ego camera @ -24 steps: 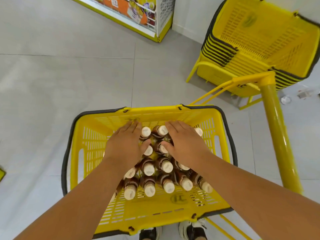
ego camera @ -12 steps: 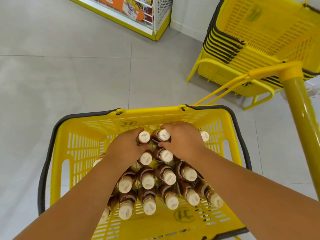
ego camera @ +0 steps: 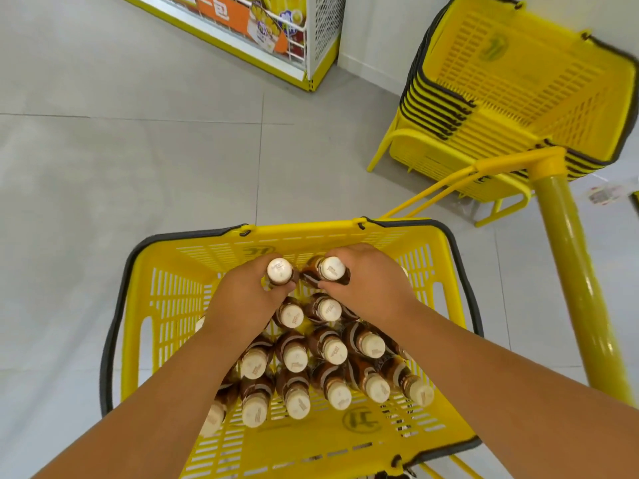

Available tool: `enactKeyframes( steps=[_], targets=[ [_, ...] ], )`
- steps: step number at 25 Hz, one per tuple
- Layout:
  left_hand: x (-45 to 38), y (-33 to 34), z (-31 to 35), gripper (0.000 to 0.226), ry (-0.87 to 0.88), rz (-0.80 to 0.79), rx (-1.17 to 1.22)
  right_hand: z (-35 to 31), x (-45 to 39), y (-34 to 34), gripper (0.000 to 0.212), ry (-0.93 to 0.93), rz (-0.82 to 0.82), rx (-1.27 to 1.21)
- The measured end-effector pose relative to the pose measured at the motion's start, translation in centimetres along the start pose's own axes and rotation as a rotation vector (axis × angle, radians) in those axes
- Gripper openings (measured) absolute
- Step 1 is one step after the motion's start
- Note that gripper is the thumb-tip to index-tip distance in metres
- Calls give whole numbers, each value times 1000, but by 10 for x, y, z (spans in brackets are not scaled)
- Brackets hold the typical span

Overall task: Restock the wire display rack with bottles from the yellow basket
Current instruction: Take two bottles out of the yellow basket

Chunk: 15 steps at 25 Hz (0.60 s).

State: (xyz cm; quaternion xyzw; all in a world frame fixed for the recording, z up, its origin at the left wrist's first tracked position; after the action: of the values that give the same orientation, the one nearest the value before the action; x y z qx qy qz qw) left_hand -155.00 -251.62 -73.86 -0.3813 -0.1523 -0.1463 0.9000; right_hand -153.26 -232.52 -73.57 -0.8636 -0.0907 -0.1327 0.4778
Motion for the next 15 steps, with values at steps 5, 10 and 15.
enactKeyframes(
  steps=[5, 10, 15],
  targets=[
    [26, -47, 43, 38, 1, -40, 115, -18, 33, -65, 32, 18, 71, -174],
    [66, -131, 119, 44, 46, 49, 228, -67, 76, -165, 37, 23, 151, -372],
    [113, -248, 247, 29, 151, 83, 283, -150, 126, -311, 34, -8, 231, -533]
  ],
)
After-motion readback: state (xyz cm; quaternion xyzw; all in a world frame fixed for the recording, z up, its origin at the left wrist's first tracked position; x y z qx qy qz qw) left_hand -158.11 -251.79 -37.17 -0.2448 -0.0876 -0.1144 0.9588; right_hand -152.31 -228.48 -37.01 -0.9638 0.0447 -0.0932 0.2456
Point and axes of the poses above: each hand's wrist, its own x-axis away from the middle knuckle, its own y-axis out of the palm, z = x × y, the point moved 9 cm from there along -x, towards the middle knuckle
